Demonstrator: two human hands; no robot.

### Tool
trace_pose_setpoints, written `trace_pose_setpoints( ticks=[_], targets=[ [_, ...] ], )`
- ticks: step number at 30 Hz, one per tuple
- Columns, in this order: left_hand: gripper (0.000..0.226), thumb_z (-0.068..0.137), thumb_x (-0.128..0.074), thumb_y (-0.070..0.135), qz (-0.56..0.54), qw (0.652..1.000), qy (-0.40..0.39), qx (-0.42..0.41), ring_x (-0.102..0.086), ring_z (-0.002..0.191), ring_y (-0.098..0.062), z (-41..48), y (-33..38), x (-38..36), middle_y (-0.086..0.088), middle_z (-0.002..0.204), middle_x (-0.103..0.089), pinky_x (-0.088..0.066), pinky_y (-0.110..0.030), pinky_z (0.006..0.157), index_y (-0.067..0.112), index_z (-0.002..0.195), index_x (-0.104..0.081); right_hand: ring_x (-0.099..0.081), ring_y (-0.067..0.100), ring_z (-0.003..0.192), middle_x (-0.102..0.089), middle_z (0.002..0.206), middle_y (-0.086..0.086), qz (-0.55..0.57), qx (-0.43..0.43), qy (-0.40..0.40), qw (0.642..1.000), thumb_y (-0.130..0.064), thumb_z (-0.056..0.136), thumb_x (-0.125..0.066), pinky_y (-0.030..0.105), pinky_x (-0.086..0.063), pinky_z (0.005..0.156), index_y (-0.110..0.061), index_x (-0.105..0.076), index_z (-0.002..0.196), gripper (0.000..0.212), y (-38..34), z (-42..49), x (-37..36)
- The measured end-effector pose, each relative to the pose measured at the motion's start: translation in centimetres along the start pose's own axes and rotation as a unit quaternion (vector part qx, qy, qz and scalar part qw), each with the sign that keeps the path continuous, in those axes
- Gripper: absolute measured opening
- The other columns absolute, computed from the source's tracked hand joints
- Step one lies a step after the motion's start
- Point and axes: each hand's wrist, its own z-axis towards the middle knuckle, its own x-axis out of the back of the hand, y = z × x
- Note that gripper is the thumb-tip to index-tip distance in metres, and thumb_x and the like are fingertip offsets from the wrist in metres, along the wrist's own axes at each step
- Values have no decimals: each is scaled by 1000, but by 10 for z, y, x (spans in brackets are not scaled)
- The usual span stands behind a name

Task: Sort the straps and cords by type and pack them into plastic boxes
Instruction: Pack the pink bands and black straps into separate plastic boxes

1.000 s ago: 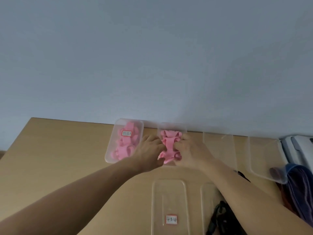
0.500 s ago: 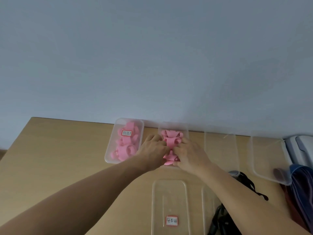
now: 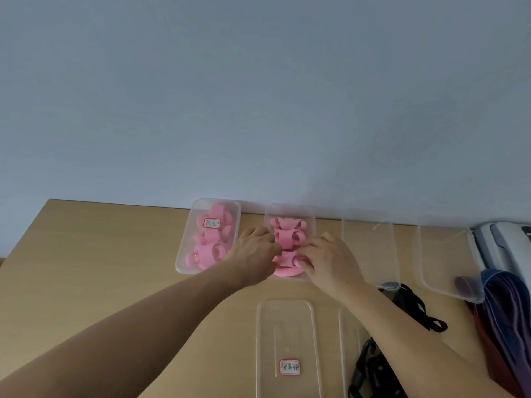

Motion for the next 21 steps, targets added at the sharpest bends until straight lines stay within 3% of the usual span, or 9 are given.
trace_pose_setpoints(
  ticks=[5, 11, 17, 21],
  targets=[
    [31, 89, -54, 35, -7, 999, 36, -1, -47, 119, -22, 0, 6, 0, 3, 113, -62, -29, -32, 100, 24, 115, -66, -53, 27, 77, -69, 76, -4, 15, -24, 10, 1000, -25, 80, -76, 39, -48, 68, -16, -76, 76, 10, 1, 5, -6],
    [26, 93, -49, 35, 0, 1000, 10, 29, -48, 113, -20, 10, 13, 2, 8, 110, -64, -32, -32, 97, 26, 109, -68, -54, 25, 64, -63, 61, -3, -15, -2, 15, 1000, -21, 65, -87, 32, -48, 55, -15, -70, 62, 17, 0, 10, -10],
    [29, 92, -51, 34, -2, 999, 17, 29, -49, 108, -20, 12, 13, -3, 8, 109, -63, -33, -35, 98, 29, 118, -61, -58, 28, 83, -66, 83, 1, -34, -29, -16, 999, -33, 75, -78, 36, -47, 72, -12, -69, 94, 30, 4, 15, -15],
    [31, 95, -46, 37, -5, 1000, 19, 15, -49, 109, -21, 8, 11, -10, 8, 110, -63, -35, -37, 93, 34, 117, -67, -58, 26, 69, -61, 70, -1, -52, 20, 3, 998, -27, 57, -90, 33, -51, 58, -15, -68, 69, 28, 2, 10, -14]
  ],
)
